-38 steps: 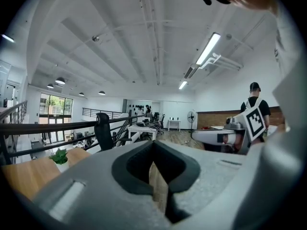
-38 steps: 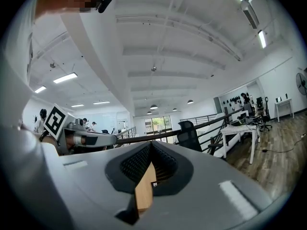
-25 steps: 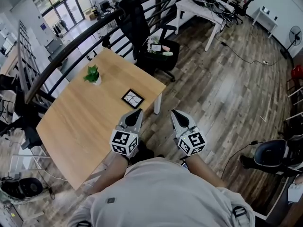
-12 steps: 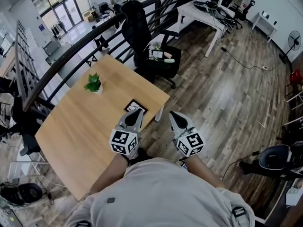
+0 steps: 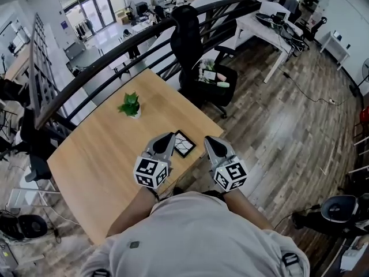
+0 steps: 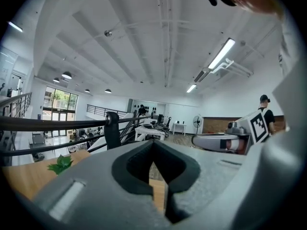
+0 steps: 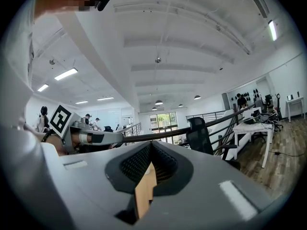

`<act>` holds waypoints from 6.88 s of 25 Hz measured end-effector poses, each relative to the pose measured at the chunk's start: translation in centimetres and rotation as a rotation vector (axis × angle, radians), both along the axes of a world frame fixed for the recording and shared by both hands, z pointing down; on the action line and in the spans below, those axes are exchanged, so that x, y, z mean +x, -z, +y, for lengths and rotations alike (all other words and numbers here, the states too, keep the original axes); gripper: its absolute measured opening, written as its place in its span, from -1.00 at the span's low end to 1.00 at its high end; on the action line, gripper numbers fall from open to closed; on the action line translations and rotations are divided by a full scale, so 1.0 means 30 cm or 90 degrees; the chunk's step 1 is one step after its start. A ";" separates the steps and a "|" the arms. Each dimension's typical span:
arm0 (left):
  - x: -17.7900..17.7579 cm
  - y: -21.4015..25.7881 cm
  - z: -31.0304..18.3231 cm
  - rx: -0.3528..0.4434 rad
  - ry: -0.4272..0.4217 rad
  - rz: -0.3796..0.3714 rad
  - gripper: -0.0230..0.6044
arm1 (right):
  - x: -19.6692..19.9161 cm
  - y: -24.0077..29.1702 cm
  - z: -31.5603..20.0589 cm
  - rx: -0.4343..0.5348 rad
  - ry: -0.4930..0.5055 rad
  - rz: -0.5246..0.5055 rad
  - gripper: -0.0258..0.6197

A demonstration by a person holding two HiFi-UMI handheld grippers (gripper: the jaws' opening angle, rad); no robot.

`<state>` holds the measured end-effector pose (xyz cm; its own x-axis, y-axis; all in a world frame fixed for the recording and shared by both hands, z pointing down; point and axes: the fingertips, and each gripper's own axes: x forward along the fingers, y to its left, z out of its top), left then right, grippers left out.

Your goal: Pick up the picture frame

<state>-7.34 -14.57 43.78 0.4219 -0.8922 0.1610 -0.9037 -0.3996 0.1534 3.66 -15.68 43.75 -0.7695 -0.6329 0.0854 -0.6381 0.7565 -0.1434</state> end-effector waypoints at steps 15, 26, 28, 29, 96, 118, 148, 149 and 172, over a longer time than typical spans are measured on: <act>-0.201 -0.013 -0.087 -0.018 0.169 -0.006 -0.92 | -0.282 -0.020 -0.181 -0.011 0.208 -0.004 -0.89; -0.174 -0.014 -0.236 -0.020 0.307 -0.008 -0.92 | -0.289 -0.048 -0.390 -0.033 0.362 0.002 -0.89; -0.164 -0.021 -0.251 -0.022 0.329 -0.013 -0.92 | -0.276 -0.059 -0.421 -0.035 0.383 0.003 -0.89; -0.159 -0.026 -0.255 -0.024 0.341 -0.015 -0.92 | -0.269 -0.062 -0.435 -0.036 0.393 0.004 -0.89; -0.123 -1.450 -0.196 -0.564 0.395 0.275 -0.53 | -0.334 -1.462 -0.396 -0.406 0.481 0.502 -0.52; -0.154 -1.402 -0.206 -0.541 0.403 0.275 -0.62 | -0.362 -1.409 -0.417 -0.439 0.424 0.451 -0.63; -0.215 -0.549 -0.383 -0.209 0.476 0.092 -0.66 | -0.412 -0.548 -0.600 -0.175 0.413 0.184 -0.64; -0.215 -0.525 -0.384 -0.201 0.479 0.089 -0.66 | -0.411 -0.521 -0.601 -0.167 0.414 0.177 -0.64; -0.248 -0.264 -0.231 -0.138 0.518 0.020 -0.67 | -0.449 -0.280 -0.457 -0.129 0.439 0.084 -0.65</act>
